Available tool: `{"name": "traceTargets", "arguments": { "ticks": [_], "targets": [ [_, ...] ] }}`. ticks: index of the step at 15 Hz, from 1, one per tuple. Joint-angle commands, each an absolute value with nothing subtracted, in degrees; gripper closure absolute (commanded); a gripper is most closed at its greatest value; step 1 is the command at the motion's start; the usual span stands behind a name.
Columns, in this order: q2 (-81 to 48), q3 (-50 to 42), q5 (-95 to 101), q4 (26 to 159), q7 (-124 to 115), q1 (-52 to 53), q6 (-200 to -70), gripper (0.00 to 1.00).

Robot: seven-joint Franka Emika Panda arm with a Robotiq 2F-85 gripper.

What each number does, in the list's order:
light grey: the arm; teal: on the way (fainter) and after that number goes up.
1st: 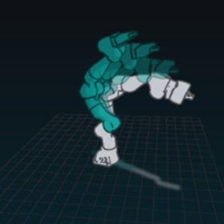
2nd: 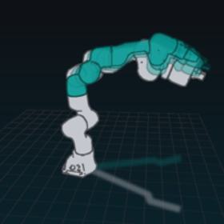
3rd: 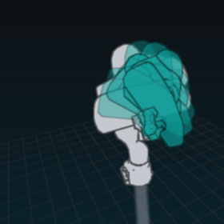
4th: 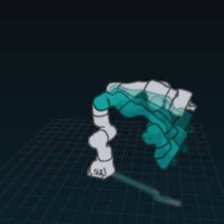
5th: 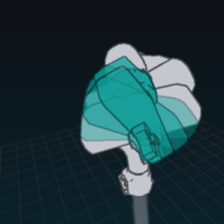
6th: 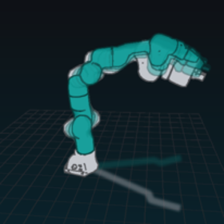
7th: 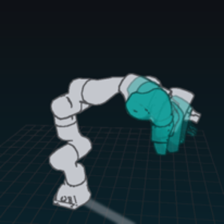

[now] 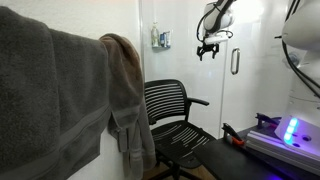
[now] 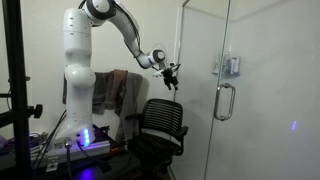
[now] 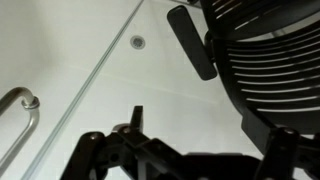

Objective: Open the glass door

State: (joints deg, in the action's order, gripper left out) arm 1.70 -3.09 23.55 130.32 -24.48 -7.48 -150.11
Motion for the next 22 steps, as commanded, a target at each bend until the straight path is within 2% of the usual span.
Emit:
{"name": "traceTargets", "arguments": {
  "ticks": [1, 5, 12, 18, 22],
  "targets": [
    [0.9, -4.3, 24.5, 129.9, -27.6, -7.3, -151.2, 0.0],
    [0.9, -4.3, 30.4, 129.0, -36.4, -7.3, -151.4, 0.0],
    [1.4, -14.8, 54.2, 127.5, -47.8, -15.7, -144.3, 0.0],
    [1.1, -16.2, 52.4, 128.0, -45.3, -16.4, -145.4, 0.0],
    [-5.6, -18.6, 33.8, 128.1, -23.6, -18.4, -160.0, 0.0]
  ]
}}
